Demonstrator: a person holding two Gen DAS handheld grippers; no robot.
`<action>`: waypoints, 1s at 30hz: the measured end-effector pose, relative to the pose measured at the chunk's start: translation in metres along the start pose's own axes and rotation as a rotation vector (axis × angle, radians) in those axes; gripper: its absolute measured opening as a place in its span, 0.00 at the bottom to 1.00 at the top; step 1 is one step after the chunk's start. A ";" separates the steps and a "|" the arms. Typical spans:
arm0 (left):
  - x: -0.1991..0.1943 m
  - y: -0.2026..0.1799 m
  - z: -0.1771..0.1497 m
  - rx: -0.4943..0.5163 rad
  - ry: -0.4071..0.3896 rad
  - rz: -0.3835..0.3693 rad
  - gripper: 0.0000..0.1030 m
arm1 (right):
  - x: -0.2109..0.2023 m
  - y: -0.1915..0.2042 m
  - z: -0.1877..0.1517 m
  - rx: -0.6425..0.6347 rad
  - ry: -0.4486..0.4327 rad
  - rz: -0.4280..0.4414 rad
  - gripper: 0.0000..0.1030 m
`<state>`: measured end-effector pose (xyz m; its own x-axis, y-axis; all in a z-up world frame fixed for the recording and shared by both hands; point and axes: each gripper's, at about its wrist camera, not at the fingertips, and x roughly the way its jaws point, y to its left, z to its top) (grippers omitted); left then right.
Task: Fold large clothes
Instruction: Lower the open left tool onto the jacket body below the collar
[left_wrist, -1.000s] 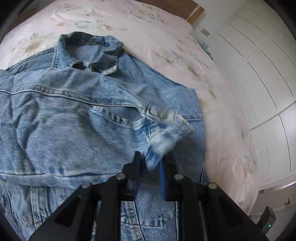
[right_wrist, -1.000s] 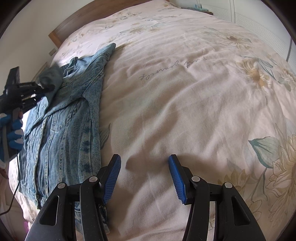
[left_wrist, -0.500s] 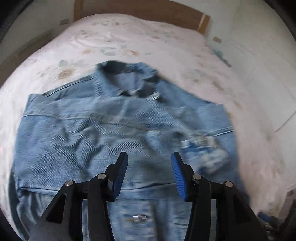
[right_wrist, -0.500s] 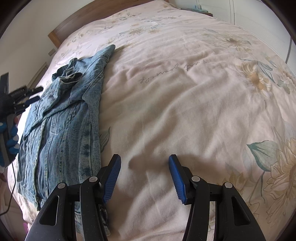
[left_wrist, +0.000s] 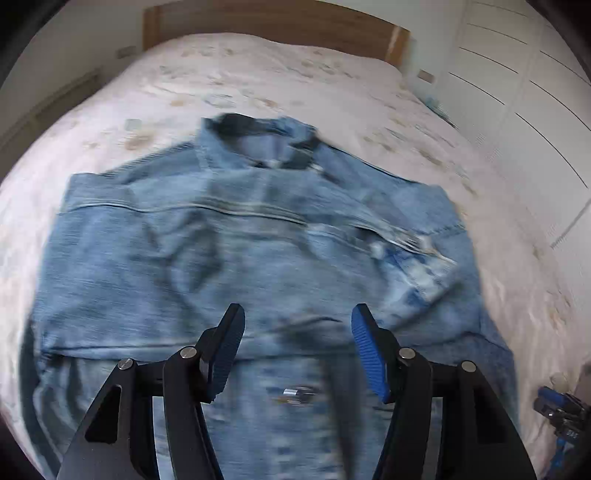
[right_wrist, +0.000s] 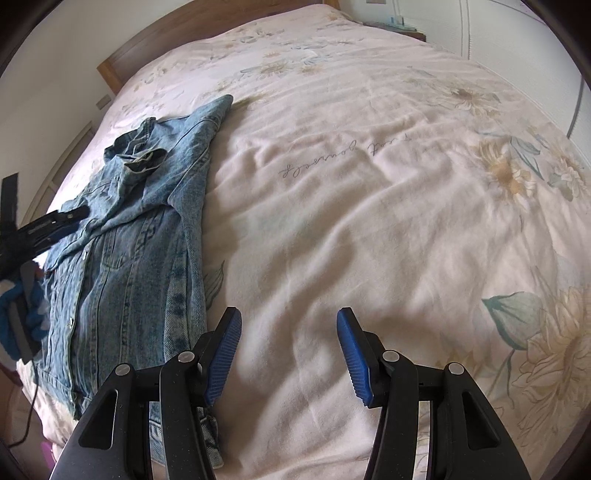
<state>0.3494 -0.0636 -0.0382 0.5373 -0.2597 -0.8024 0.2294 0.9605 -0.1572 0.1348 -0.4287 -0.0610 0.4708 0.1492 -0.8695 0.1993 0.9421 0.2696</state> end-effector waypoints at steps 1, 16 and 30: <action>-0.002 0.016 0.003 -0.019 -0.012 0.034 0.53 | 0.000 0.001 0.001 -0.003 -0.002 -0.002 0.54; -0.007 0.122 -0.002 -0.230 -0.018 0.139 0.54 | 0.011 0.015 0.011 -0.054 0.020 -0.028 0.54; 0.040 0.112 0.042 -0.207 -0.008 0.225 0.57 | 0.024 0.012 0.017 -0.060 0.030 -0.041 0.54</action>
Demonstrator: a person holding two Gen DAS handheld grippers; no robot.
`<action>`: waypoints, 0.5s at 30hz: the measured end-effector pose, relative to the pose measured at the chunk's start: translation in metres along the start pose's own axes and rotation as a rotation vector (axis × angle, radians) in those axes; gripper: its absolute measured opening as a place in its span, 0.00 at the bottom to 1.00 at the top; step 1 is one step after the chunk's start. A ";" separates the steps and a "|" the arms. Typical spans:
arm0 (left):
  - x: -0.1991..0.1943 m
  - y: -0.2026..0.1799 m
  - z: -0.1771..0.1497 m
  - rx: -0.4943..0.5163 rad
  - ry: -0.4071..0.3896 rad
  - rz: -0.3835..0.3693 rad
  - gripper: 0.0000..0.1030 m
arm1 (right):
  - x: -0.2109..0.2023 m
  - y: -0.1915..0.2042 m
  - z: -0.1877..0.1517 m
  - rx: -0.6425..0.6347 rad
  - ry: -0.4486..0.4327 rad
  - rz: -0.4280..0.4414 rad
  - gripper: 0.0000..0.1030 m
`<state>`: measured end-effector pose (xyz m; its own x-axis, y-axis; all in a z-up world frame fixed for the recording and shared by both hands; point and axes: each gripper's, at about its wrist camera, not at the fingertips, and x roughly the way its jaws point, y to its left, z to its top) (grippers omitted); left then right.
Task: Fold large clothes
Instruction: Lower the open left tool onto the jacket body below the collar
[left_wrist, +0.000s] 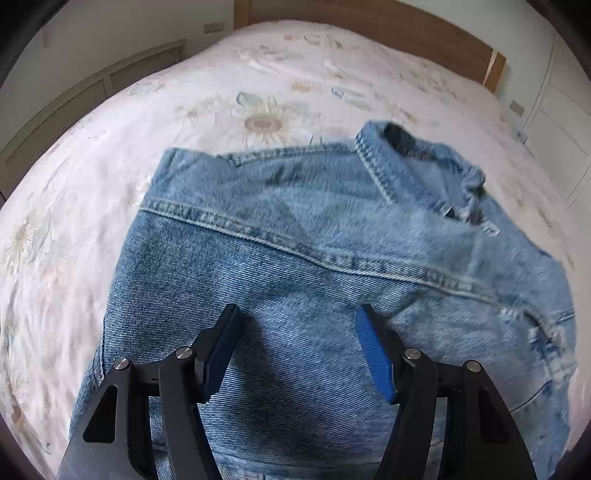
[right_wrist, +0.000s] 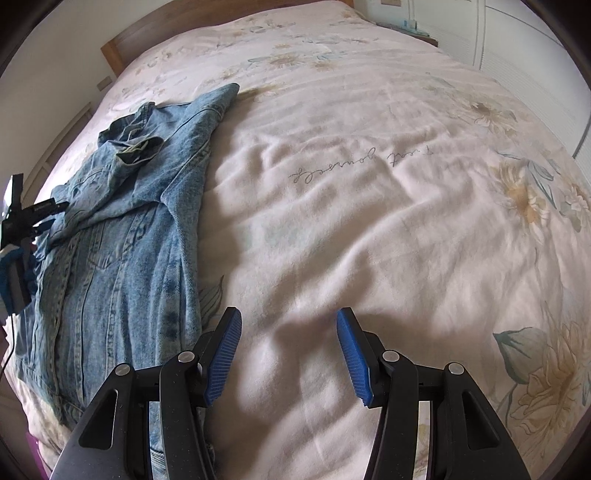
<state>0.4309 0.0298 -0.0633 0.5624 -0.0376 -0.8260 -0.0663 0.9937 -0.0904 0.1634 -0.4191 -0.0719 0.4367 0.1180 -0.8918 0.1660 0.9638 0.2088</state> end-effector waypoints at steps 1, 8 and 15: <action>-0.008 -0.004 0.000 0.008 -0.032 0.004 0.57 | 0.002 -0.001 0.001 0.003 0.000 0.002 0.54; -0.016 -0.068 0.011 0.117 -0.076 -0.086 0.57 | 0.008 -0.002 0.006 0.009 -0.006 0.016 0.54; 0.023 -0.118 0.018 0.177 -0.019 -0.096 0.57 | 0.009 -0.006 0.008 0.016 -0.008 0.024 0.54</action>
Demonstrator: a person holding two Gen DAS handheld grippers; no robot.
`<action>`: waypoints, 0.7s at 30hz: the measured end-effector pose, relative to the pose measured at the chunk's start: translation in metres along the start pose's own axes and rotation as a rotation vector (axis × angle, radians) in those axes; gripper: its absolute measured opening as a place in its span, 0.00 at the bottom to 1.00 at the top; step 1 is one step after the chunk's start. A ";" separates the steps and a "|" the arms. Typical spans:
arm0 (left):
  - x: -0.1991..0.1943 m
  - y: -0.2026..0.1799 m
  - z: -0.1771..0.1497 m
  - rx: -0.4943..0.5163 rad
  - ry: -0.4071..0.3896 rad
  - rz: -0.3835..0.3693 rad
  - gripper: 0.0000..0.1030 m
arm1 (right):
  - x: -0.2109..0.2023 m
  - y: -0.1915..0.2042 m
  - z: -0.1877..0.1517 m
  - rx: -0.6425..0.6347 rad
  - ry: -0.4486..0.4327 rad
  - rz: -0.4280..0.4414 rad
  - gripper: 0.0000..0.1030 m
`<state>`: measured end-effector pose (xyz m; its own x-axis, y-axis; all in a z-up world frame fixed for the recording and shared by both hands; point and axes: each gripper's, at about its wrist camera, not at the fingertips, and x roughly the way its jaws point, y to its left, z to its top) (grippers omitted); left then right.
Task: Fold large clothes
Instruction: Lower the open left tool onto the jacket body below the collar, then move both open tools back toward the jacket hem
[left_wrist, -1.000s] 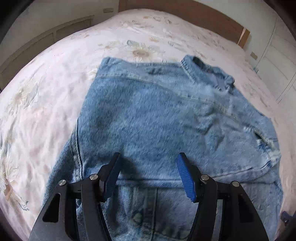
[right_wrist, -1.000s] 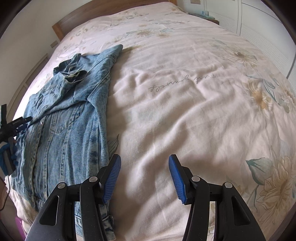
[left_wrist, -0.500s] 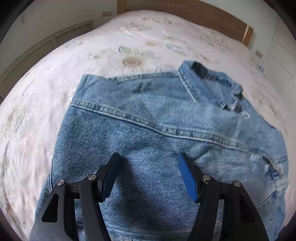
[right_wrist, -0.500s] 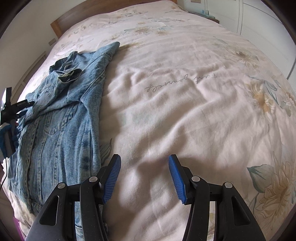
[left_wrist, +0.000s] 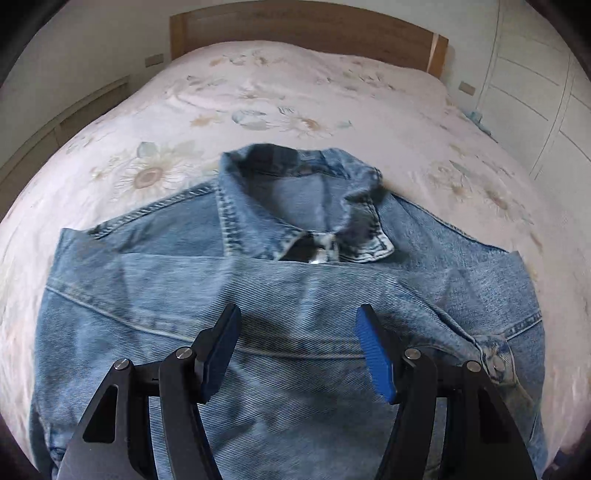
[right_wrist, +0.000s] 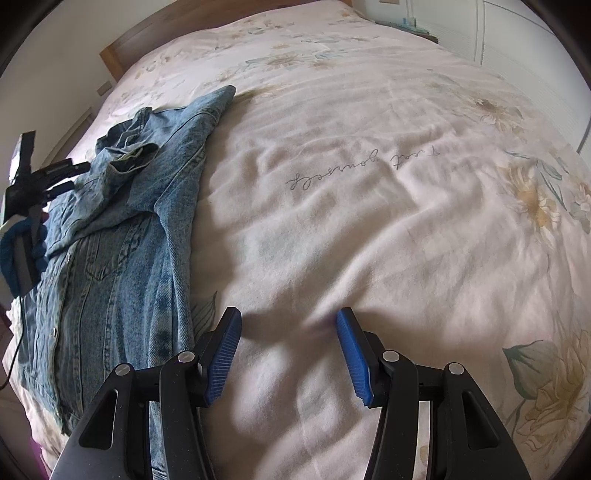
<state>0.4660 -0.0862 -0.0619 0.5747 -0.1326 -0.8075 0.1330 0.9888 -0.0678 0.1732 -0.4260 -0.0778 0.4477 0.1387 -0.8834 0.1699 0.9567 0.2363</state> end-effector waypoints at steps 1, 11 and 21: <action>0.010 -0.006 0.001 0.010 0.037 -0.012 0.59 | 0.000 -0.001 0.000 0.002 -0.001 -0.001 0.54; -0.041 -0.024 -0.005 0.092 -0.062 -0.023 0.61 | -0.013 -0.009 -0.005 0.024 -0.016 -0.018 0.54; -0.151 0.045 -0.046 -0.014 -0.144 -0.022 0.61 | -0.068 0.016 -0.016 0.004 -0.097 0.014 0.54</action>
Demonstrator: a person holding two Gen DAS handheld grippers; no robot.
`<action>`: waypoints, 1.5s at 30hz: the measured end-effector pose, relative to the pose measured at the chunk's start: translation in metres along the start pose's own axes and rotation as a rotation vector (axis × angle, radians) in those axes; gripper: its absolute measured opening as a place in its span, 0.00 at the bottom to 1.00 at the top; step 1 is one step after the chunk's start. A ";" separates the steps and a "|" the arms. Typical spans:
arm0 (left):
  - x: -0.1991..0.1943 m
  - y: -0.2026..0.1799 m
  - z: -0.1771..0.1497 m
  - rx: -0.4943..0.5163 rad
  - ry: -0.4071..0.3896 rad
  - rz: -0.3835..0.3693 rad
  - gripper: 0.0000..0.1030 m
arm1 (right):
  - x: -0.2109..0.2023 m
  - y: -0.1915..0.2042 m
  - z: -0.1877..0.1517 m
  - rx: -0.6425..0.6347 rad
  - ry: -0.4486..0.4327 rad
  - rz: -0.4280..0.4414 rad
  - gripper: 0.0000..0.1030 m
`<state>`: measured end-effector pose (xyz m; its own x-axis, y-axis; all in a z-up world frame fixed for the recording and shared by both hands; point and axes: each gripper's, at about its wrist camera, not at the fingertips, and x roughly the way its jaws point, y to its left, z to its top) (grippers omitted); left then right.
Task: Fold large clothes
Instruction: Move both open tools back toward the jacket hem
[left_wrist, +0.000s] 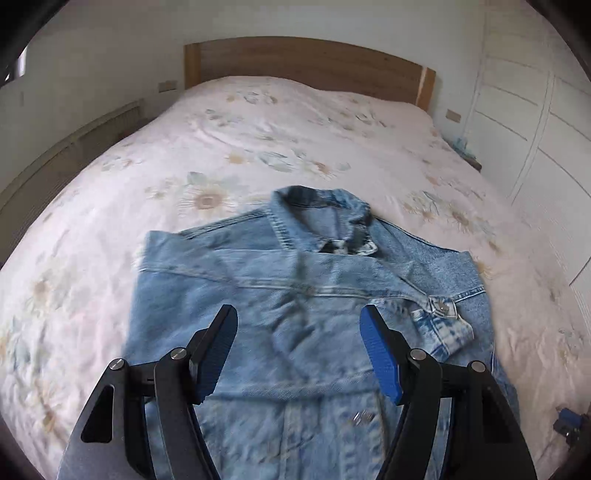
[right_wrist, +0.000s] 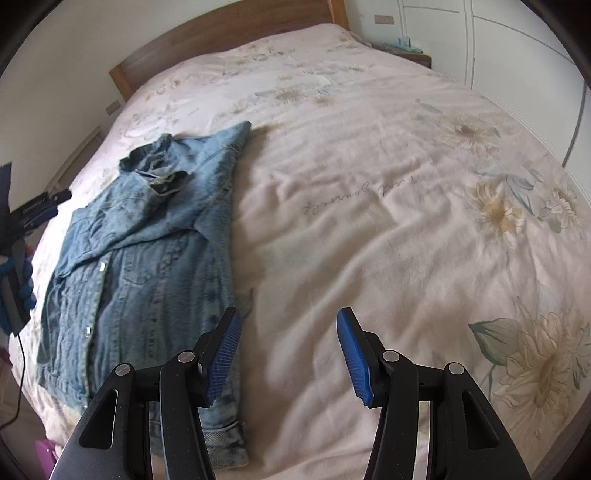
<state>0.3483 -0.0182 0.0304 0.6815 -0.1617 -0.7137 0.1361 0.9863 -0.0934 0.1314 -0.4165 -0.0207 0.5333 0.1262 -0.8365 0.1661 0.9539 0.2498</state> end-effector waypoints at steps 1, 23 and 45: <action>-0.014 0.011 -0.004 -0.015 -0.010 -0.002 0.62 | -0.007 0.003 -0.001 -0.004 -0.010 0.002 0.54; -0.241 0.187 -0.176 -0.401 -0.061 0.177 0.65 | -0.136 0.045 -0.036 -0.075 -0.186 0.057 0.55; -0.228 0.162 -0.207 -0.340 0.075 0.062 0.70 | -0.138 0.039 -0.062 -0.083 -0.145 0.095 0.59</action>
<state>0.0666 0.1854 0.0344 0.6242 -0.1103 -0.7734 -0.1603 0.9508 -0.2650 0.0124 -0.3798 0.0741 0.6584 0.1817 -0.7305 0.0435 0.9596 0.2779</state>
